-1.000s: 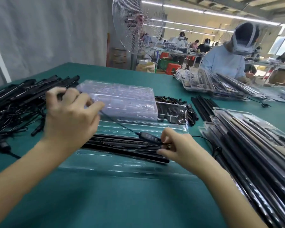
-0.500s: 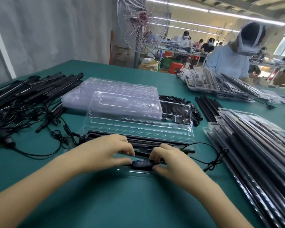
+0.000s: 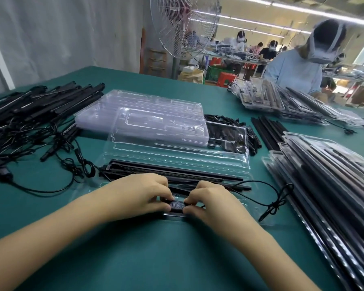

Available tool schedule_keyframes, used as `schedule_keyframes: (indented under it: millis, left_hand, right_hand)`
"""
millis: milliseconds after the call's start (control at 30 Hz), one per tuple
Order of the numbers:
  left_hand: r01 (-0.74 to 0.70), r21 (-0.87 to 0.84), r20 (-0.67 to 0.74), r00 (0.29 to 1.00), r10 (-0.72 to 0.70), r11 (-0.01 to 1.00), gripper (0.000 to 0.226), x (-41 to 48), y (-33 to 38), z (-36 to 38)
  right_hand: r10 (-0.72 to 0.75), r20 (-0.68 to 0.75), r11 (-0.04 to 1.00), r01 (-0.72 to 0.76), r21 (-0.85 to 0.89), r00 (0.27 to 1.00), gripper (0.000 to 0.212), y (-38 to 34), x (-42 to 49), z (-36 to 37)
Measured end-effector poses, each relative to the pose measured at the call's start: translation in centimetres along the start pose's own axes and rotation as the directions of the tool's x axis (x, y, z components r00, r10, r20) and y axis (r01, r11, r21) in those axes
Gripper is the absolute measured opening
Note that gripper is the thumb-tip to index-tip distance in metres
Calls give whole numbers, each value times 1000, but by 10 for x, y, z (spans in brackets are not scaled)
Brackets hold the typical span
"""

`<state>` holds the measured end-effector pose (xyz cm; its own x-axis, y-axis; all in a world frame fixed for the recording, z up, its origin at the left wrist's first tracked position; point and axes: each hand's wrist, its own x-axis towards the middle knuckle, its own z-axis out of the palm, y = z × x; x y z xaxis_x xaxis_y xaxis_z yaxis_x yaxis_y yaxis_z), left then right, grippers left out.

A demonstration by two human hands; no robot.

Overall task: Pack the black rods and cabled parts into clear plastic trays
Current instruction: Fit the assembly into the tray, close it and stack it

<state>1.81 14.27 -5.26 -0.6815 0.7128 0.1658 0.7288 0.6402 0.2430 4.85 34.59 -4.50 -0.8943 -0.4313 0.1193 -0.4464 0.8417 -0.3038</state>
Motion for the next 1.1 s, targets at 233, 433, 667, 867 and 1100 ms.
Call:
schedule_keyframes:
  millis: [233, 433, 667, 867, 1100]
  left_hand:
    - [-71, 379, -40, 995, 93, 923, 21, -6, 24, -3]
    - [56, 453, 41, 996, -84, 890, 32, 7, 29, 2]
    - [43, 410, 134, 985, -107, 911, 36, 8, 26, -5]
    - [107, 362, 256, 944, -209, 926, 33, 27, 29, -22]
    - [186, 120, 78, 977, -196, 975, 66, 47, 28, -4]
  right_hand:
    - [73, -12, 997, -74, -27, 997, 20, -5, 2, 0]
    - [109, -63, 990, -114, -78, 992, 20, -9, -5, -3]
    - [406, -504, 864, -500, -60, 762, 12, 31, -30, -64]
    - [659, -151, 750, -659, 60, 736, 23, 56, -38, -75]
    - [707, 79, 704, -691, -163, 703, 21, 64, -35, -65]
